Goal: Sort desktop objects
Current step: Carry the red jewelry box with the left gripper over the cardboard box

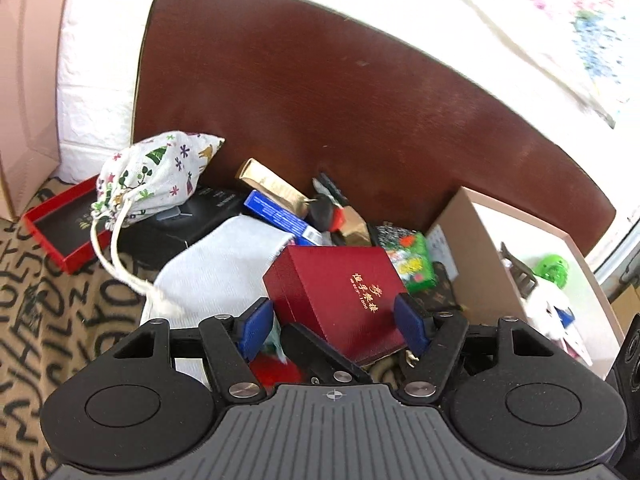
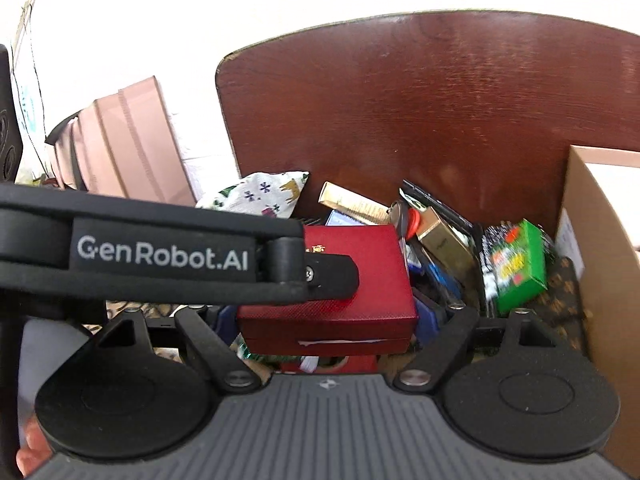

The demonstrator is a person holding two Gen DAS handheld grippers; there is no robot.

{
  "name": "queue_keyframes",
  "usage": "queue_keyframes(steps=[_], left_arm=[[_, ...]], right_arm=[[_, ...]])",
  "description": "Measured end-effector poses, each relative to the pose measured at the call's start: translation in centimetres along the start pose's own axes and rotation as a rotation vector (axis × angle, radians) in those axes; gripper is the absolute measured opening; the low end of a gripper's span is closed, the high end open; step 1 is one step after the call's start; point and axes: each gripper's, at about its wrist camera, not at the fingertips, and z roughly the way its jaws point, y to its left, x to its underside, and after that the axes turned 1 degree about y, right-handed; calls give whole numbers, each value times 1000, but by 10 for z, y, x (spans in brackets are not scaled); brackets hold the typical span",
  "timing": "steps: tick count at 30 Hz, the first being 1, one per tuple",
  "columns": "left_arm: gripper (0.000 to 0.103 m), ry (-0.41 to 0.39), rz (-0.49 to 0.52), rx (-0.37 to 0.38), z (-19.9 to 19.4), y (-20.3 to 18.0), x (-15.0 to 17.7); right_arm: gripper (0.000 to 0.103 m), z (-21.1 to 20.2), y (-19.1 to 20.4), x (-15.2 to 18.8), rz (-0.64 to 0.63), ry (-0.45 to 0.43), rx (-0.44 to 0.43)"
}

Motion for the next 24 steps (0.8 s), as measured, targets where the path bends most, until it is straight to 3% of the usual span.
queue_keyframes(steps=[12,24], left_arm=[[69,-60,71,48,-63,-65,36],[71,-38,155,147,-73,-146,76]], right_arm=[[85,-102,7,19,24,-108,37],[85,-182,-27,46,73,-166,142]])
